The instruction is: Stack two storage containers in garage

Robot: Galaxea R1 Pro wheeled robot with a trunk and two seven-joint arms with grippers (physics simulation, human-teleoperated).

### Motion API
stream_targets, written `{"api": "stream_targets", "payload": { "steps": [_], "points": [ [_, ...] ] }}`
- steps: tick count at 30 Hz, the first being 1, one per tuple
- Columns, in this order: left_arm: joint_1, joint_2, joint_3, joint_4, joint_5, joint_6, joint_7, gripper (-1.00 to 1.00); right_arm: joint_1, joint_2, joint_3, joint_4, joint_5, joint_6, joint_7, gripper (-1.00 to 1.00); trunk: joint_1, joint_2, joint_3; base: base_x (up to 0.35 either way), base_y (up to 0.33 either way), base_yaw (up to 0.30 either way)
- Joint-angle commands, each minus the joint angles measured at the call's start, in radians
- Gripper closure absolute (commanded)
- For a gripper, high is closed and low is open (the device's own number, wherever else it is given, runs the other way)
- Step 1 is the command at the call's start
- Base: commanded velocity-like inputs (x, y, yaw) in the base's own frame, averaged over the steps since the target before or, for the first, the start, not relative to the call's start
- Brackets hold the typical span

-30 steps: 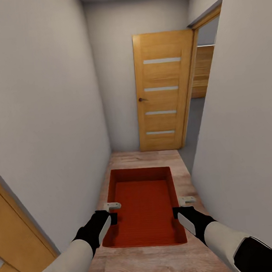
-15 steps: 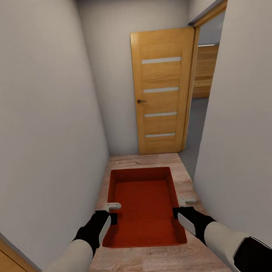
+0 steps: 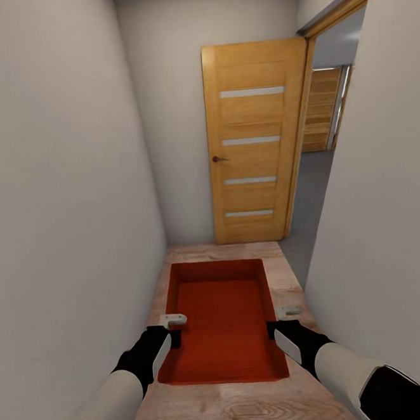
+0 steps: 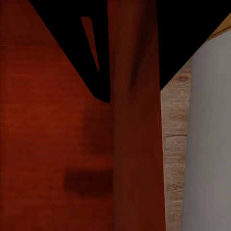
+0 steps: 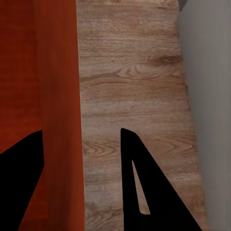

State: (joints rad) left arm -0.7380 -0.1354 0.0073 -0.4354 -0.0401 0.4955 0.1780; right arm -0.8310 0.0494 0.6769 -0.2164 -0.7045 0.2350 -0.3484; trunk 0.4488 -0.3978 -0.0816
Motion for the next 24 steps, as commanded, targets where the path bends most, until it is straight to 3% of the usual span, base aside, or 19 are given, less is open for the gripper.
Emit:
{"api": "stream_targets", "payload": {
  "steps": [1, 24],
  "points": [
    [0.0, -0.004, -0.004, 0.03, 0.023, 0.003, 0.003, 1.0, -0.002, 0.0, -0.033, -0.048, 0.034, 0.007, -0.006, 1.0, 0.001, -0.002, -0.002, 0.321, 0.0, 0.0],
    [0.0, -0.004, -0.004, 0.03, 0.023, 0.003, 0.003, 1.0, -0.002, 0.002, -0.033, -0.048, 0.034, 0.007, -0.006, 1.0, 0.001, -0.002, -0.002, 0.321, 0.0, 0.0]
  ]
}}
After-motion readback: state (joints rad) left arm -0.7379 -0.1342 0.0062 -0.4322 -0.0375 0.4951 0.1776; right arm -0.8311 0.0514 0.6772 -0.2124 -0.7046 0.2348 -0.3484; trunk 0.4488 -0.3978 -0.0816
